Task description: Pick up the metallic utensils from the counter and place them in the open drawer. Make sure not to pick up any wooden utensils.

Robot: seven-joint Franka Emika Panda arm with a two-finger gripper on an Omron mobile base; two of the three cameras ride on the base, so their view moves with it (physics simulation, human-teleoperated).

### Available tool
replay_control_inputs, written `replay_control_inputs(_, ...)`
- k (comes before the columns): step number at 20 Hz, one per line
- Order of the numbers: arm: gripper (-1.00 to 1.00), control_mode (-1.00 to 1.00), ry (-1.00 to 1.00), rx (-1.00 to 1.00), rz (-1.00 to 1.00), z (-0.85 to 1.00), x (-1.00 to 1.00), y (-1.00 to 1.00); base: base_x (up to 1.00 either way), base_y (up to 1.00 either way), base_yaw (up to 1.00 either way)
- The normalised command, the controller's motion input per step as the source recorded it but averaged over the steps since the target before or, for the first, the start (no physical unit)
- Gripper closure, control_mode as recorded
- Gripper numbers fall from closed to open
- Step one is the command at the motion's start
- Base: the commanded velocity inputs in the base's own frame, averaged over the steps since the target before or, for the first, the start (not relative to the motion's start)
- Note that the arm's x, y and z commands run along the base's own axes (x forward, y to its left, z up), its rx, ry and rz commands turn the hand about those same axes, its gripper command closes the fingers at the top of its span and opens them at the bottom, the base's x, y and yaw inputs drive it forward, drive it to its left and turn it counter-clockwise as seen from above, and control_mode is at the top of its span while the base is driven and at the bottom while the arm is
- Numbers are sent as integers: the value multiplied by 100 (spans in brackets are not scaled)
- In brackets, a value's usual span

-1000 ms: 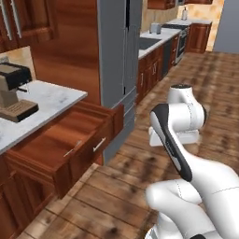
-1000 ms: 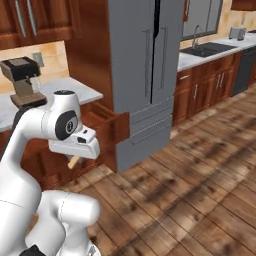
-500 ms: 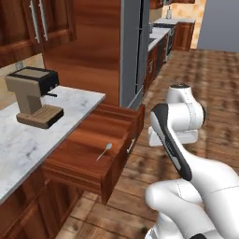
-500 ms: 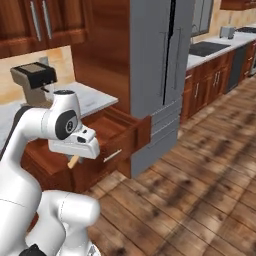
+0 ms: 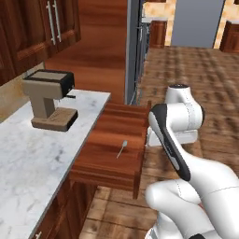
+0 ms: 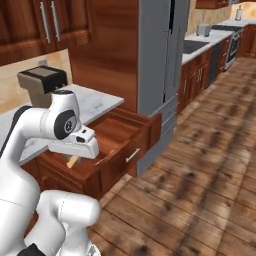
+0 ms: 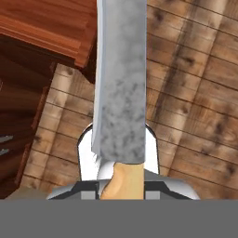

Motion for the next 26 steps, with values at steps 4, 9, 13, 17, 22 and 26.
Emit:
replay_control_inputs(4, 100, 100, 0, 0, 0, 0, 0, 0, -2, 68, -28)
replay_control_inputs(9, 100, 100, 0, 0, 0, 0, 0, 0, 0, 80, -32)
replay_control_inputs(13, 100, 100, 0, 0, 0, 0, 0, 0, 10, 62, -29)
replay_control_inputs(17, 100, -100, 0, 0, -2, 0, 16, 8, 30, 31, -12)
replay_control_inputs(22, 100, -100, -2, 0, -1, -10, 69, 9, 0, 0, 0)
replay_control_inputs(26, 100, -100, 1, 3, -1, -57, 93, 1, 0, 0, 0)
